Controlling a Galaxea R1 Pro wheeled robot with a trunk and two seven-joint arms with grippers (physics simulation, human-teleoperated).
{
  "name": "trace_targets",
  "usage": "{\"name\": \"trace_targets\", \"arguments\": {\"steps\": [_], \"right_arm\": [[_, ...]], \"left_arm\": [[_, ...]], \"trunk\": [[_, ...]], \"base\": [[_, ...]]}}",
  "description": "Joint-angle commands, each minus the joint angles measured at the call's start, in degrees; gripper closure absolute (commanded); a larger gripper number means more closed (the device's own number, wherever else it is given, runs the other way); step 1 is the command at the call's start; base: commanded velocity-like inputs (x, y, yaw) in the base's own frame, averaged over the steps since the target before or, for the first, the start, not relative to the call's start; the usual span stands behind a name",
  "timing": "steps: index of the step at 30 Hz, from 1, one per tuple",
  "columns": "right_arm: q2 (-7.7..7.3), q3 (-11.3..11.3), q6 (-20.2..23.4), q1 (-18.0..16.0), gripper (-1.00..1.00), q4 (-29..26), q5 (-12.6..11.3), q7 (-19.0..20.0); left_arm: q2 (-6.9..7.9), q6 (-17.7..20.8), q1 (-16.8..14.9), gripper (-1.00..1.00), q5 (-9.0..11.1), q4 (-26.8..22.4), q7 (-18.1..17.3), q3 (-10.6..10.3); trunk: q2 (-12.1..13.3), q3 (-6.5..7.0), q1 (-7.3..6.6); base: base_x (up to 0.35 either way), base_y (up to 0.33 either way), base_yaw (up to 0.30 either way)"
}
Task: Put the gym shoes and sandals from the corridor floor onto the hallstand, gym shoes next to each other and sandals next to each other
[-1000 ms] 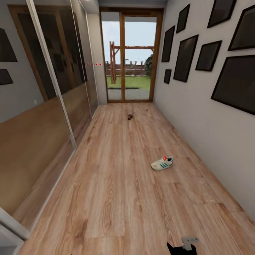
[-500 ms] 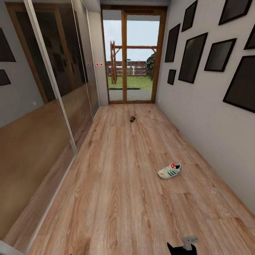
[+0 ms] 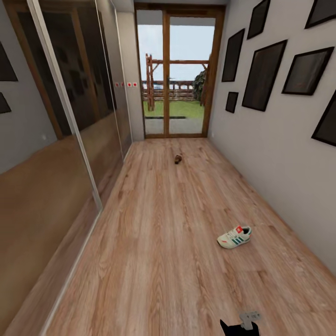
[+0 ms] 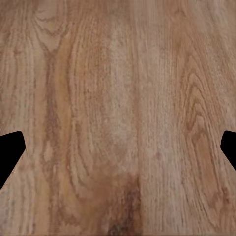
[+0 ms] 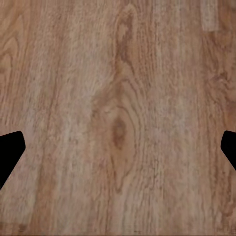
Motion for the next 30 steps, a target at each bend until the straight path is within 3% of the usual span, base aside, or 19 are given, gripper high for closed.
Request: {"name": "trace_targets", "arguments": {"steps": [1,20,30], "right_arm": [[-0.01,-0.5,-0.19,-0.04,-1.0,0.05,0.45,0.23],[-0.03,-0.5,-0.2,-0.03,-1.0,0.11,0.45,0.19],[-0.03,-0.5,-0.2,-0.04,-1.0,0.11,0.45,0.22]], "left_arm": [[-0.04,-0.13,-0.07,-1.0,-0.23,0.07,-0.47,0.45],[0.02,-0.13,-0.07,-1.0,-0.14,0.09,-0.42,0.62],[0.03,-0.13,-0.07,-1.0,-0.19,0.1,-0.4,0.62]], "trunk": [[-0.02,-0.05,0.02],[-0.02,-0.05,0.02],[-0.02,-0.05,0.02]], "base": [[0.311,0.141,0.0],[0.313,0.118,0.0],[0.333,0.018,0.0]]}}
